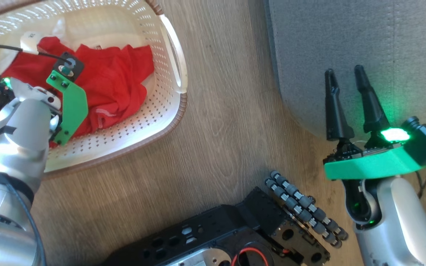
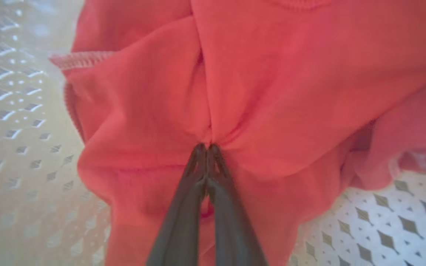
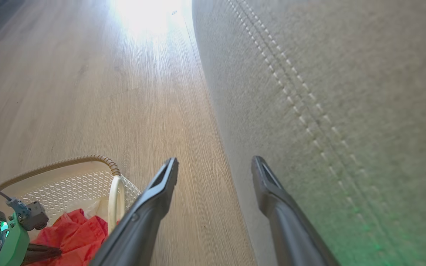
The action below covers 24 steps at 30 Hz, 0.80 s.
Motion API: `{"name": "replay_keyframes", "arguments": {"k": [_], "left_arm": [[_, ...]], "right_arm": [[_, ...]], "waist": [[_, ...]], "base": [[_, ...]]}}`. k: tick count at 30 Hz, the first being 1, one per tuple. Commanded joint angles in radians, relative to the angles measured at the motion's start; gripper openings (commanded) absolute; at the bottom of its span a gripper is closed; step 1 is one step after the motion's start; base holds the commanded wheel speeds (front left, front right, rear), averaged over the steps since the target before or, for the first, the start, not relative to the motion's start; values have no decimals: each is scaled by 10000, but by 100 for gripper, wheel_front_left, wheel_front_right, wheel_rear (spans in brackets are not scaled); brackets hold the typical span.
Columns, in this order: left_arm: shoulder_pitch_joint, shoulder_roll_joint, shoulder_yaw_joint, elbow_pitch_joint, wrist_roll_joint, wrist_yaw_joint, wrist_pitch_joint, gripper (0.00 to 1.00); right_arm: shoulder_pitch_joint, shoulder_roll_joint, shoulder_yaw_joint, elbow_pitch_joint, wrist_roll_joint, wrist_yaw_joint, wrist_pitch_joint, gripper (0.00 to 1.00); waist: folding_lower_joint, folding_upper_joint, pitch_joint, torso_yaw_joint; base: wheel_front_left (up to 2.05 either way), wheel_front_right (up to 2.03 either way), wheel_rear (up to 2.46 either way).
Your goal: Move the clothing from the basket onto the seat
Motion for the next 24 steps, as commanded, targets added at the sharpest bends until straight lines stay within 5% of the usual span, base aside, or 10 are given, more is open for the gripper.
{"name": "replay_keyframes", "arguments": {"k": [1, 24], "left_arm": [[278, 120, 68, -77, -47, 41, -115, 0], [1698, -1349, 493, -77, -1240, 628, -3456, 0]], "right_arm": [[128, -141, -16, -154, 37, -4, -9, 100], [423, -141, -907, 361, -624, -4, -9, 100]], "waist": [[0, 0, -209, 95], [0, 0, -4059, 1484]], "base": [[0, 0, 0], [0, 0, 0]]}}
